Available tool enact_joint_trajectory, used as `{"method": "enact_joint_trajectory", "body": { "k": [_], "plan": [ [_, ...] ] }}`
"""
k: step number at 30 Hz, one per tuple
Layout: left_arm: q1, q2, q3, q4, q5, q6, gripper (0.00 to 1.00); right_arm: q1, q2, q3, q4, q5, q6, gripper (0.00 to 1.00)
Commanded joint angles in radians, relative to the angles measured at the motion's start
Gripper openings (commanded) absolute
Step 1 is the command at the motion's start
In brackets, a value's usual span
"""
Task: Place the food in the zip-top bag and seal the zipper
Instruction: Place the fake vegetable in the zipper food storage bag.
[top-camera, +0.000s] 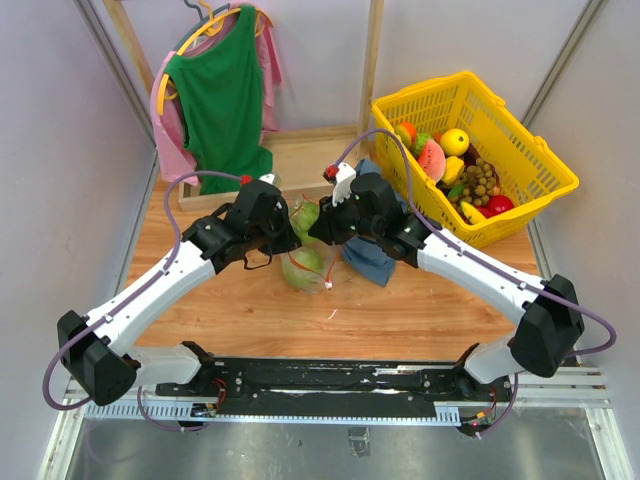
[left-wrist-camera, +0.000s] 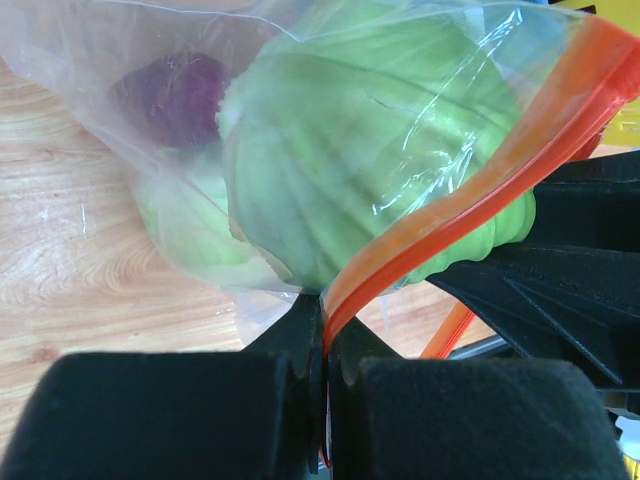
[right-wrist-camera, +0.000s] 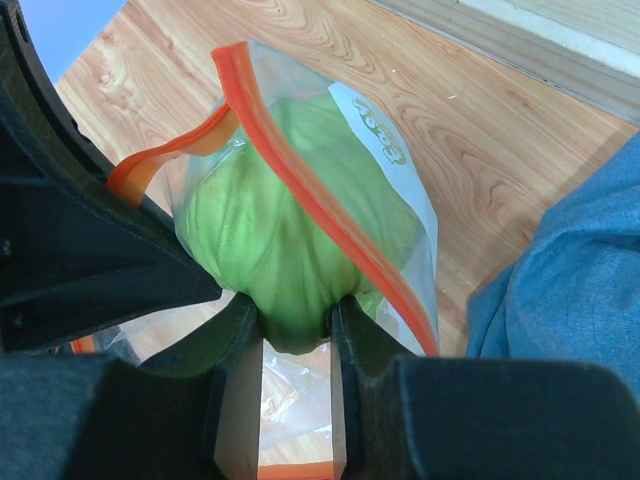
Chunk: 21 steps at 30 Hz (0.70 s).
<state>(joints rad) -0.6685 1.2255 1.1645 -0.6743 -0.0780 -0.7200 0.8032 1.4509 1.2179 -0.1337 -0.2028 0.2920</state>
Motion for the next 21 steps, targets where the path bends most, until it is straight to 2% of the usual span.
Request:
{"method": "enact_joint_trajectory", "body": {
  "k": [1, 4, 5, 6, 8, 13, 17, 21],
  "plan": [
    [0.004, -0.011, -0.01, 0.053, 0.002, -0.018, 0.0, 0.014, -0.006, 0.016, 0.038, 0.015, 0.012, 0.22],
    [0.004, -0.019, -0.022, 0.081, 0.041, -0.023, 0.0, 0.014, 0.037, -0.011, 0.144, 0.041, 0.012, 0.22],
    [0.004, -0.02, -0.026, 0.086, 0.048, -0.028, 0.0, 0.014, 0.048, -0.023, 0.19, 0.048, -0.097, 0.79],
    [0.004, -0.02, -0.03, 0.089, 0.054, -0.03, 0.0, 0.015, 0.059, -0.036, 0.231, 0.051, -0.046, 0.95],
    [0.004, -0.014, -0.034, 0.091, 0.062, -0.032, 0.0, 0.016, 0.087, -0.043, 0.286, 0.041, -0.012, 1.0],
    [0.004, -0.012, -0.041, 0.102, 0.075, -0.037, 0.0, 0.015, 0.122, -0.035, 0.315, 0.016, 0.014, 0.98],
    [0.004, -0.019, -0.046, 0.096, 0.05, -0.043, 0.0, 0.015, 0.062, -0.041, 0.259, 0.038, -0.018, 0.98],
    [0.004, -0.027, -0.046, 0.092, 0.027, -0.052, 0.0, 0.016, -0.015, -0.018, 0.115, 0.088, -0.086, 0.99]
  ]
}}
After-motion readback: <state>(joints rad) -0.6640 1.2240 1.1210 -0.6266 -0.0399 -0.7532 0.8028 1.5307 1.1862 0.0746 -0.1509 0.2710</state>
